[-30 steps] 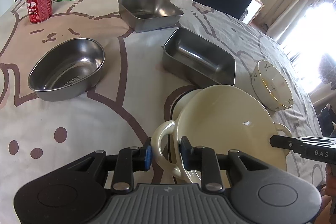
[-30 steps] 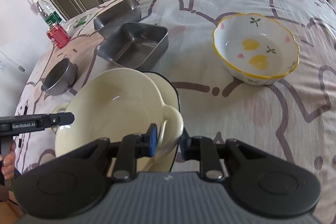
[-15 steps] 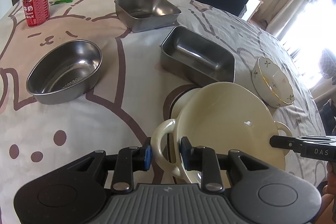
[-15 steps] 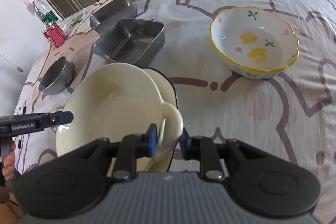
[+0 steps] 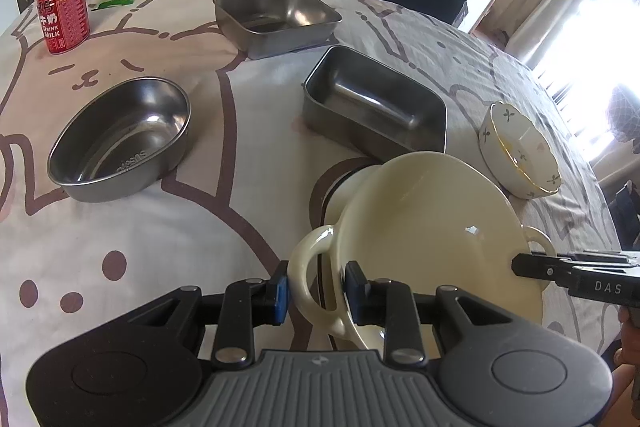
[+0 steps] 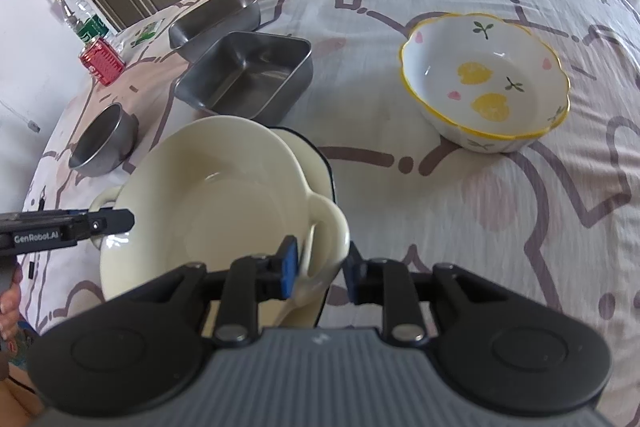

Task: Organize plates and bowls
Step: 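Lower the cream bowl onto the white plate with both grippers, then open both grippers to release the cream bowl's handles, then move both grippers to the rim of the yellow-rimmed lemon-print bowl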

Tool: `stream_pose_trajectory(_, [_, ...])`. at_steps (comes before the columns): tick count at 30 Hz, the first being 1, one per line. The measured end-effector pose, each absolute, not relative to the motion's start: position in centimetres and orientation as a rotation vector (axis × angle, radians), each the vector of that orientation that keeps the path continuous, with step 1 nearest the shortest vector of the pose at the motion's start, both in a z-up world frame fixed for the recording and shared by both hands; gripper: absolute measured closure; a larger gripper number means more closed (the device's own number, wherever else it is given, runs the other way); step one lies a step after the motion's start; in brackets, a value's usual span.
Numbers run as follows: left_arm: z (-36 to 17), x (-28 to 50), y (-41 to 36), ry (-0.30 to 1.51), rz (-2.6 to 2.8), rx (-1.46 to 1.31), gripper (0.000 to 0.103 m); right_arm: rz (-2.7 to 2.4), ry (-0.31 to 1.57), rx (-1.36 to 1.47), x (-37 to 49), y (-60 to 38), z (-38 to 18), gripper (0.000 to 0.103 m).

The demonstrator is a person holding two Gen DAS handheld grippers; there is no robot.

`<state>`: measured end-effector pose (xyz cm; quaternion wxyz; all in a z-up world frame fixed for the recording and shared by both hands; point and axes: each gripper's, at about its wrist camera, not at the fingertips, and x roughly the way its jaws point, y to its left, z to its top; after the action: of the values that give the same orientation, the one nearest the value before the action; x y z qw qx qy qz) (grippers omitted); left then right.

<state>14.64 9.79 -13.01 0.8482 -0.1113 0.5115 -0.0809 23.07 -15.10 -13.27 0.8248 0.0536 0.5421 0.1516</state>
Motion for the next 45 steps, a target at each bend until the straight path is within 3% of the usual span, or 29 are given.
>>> stream_pose_trajectory(2, [-13.2,14.7,9.7,1.097,-0.172,-0.235,0.060,0.310,1.142,0.094,23.1,-15.0,-13.2,0.065])
stream_pose_trajectory(6, [-13.5,14.5,9.4,1.121,-0.170,-0.210,0.047,0.289,1.129,0.070,23.2,-15.3,-13.1,0.048])
stream_pose_trajectory(8, [-13.5,14.3,9.3,1.121,-0.164,-0.203,0.024,0.284,1.127,0.067,23.2,-15.4,-13.1,0.043])
stream_pose_trajectory(10, [-13.3,14.1,9.3,1.111,-0.144,-0.202,0.012,0.282,1.127,0.057,23.1,-15.4,-13.1,0.038])
stream_pose_trajectory(14, [-13.0,13.8,9.6,1.101,-0.133,-0.219,0.004,0.289,1.110,0.032,22.7,-15.2,-13.2,0.023])
stream_pose_trajectory(17, [-12.5,13.5,9.5,1.085,-0.150,-0.216,0.002,0.290,1.090,0.010,22.5,-15.1,-13.1,0.015])
stream_pose_trajectory(19, [-12.1,13.1,9.3,1.068,-0.161,-0.194,0.000,0.281,1.076,0.000,22.3,-15.1,-13.0,0.002])
stream_pose_trajectory(20, [-11.9,13.0,9.2,1.060,-0.163,-0.181,0.000,0.281,1.062,-0.005,22.2,-15.1,-12.9,0.000])
stream_pose_trajectory(33, [-7.7,13.3,6.3,0.944,-0.211,-0.195,0.000,0.282,0.917,0.045,21.2,-17.4,-9.4,0.000])
stream_pose_trajectory(45, [-4.8,17.3,-0.5,0.847,-0.288,-0.189,0.000,0.129,0.837,0.202,22.9,-25.9,-7.5,0.000])
